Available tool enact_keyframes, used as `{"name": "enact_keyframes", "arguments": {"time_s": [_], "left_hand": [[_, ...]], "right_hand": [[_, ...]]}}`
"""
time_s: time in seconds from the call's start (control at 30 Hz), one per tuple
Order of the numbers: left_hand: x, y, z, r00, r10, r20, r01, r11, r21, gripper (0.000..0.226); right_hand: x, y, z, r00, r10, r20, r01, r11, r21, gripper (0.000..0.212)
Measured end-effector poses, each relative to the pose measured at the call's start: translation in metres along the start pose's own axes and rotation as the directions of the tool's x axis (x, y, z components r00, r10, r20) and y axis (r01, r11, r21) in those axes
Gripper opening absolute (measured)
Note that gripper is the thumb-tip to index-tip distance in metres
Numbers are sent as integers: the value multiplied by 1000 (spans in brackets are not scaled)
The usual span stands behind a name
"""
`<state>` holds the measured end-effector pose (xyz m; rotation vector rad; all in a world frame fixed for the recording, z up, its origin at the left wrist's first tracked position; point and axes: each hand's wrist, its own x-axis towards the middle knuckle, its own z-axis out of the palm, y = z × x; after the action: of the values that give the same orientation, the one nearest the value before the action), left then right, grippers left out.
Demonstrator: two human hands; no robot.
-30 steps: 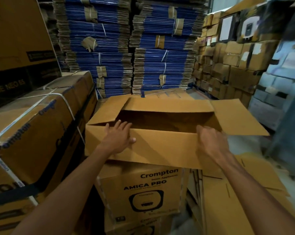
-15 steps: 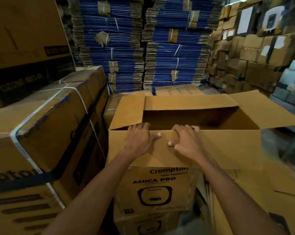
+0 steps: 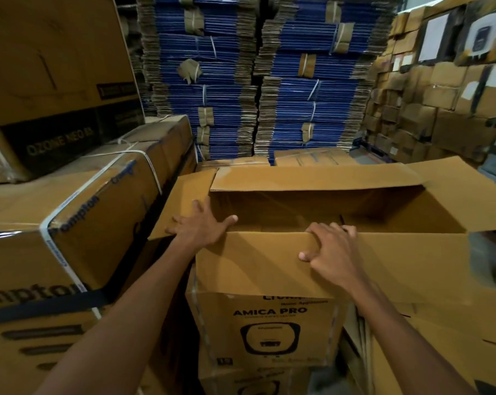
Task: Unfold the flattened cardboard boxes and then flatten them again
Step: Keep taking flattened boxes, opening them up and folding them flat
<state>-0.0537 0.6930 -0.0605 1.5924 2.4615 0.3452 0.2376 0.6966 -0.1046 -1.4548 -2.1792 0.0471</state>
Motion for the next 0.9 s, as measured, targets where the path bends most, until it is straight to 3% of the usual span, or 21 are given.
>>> {"name": "enact_keyframes", "arguments": {"time_s": [0.1, 0.2, 0.27, 0.37, 0.4, 0.47, 0.57, 0.73, 0.9], "left_hand": [[-2, 22, 2, 996, -92, -5, 92, 995, 29, 109], [2, 26, 11, 994, -48, -97, 52, 998, 42, 103], [1, 22, 16, 989, -31, -142, 35, 999, 32, 94], [-5, 19, 20, 979, -25, -203, 29, 999, 19, 82], [-7, 19, 21, 976, -24, -215, 27, 1000, 13, 80], [-9, 17, 23, 974, -24, -225, 25, 1000, 1, 77], [-12, 14, 24, 972, -24, -233, 23, 1000, -6, 76], [-14, 15, 24, 970, -23, -242, 21, 1000, -11, 75], [-14, 13, 25, 967, -19, -254, 15, 1000, -20, 74]], "right_hand": [[0, -3, -7, 998, 33, 46, -33, 999, 2, 38], [9, -9, -15, 995, 74, 74, -75, 997, 13, 31], [25, -12, -24, 977, 154, 148, -162, 986, 45, 39], [54, -12, -33, 935, 227, 271, -255, 964, 71, 29], [63, -10, -33, 922, 247, 298, -280, 957, 73, 31], [79, -7, -31, 896, 283, 343, -323, 944, 66, 55], [94, -4, -24, 920, 285, 269, -312, 948, 63, 83], [126, -3, -24, 987, 149, -55, -149, 989, -8, 84], [177, 6, -30, 991, 114, -64, -123, 978, -166, 96]]}}
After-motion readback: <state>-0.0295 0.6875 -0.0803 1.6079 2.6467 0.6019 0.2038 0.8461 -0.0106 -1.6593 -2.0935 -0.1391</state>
